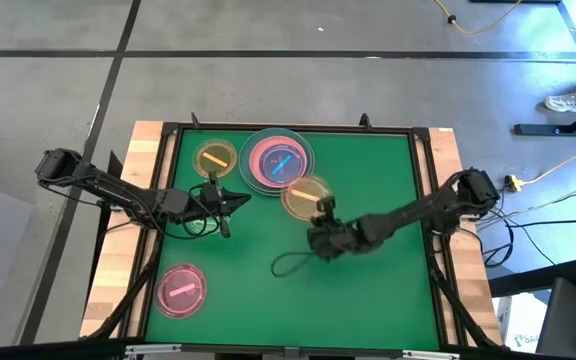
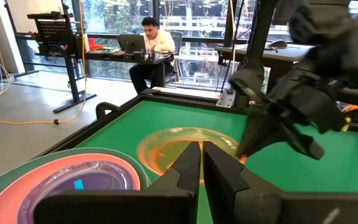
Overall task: Stack plastic plates
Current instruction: Stack the bottom orange plate on top of the blue plate
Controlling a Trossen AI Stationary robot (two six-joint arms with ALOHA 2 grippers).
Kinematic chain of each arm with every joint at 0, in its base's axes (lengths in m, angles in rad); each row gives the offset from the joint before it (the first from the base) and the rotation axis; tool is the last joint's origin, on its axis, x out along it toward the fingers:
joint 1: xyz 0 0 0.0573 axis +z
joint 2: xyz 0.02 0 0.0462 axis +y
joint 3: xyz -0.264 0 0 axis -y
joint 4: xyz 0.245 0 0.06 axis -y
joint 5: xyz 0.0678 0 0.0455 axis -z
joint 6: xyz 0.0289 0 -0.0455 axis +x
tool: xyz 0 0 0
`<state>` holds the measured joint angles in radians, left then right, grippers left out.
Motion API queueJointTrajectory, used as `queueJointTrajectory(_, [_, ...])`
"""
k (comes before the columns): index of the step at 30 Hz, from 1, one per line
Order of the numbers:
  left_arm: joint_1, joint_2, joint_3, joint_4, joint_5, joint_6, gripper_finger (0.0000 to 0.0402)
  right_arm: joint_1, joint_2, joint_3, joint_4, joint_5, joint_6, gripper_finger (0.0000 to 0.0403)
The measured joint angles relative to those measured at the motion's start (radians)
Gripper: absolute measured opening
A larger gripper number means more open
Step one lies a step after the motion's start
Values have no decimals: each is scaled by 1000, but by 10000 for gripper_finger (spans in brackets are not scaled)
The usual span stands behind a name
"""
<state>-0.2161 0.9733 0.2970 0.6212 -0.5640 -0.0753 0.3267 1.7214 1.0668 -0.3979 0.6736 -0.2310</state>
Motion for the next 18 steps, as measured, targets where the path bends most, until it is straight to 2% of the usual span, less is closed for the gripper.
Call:
queueJointTrajectory(3, [0,0,0,0,0,0,11,-85,0,0,109,-82,-130,1])
queueJointTrajectory(6, [0,0,0,0,0,0,11,-169,0,0,198,-199,-191,1])
queueJointTrajectory(15, [0,0,0,0,0,0,11,-400,13,0,400,-509,-211,1])
queueJointTrajectory(18, [0,0,1,-1,0,0,11,-459,36,1,456,-579,-188,1])
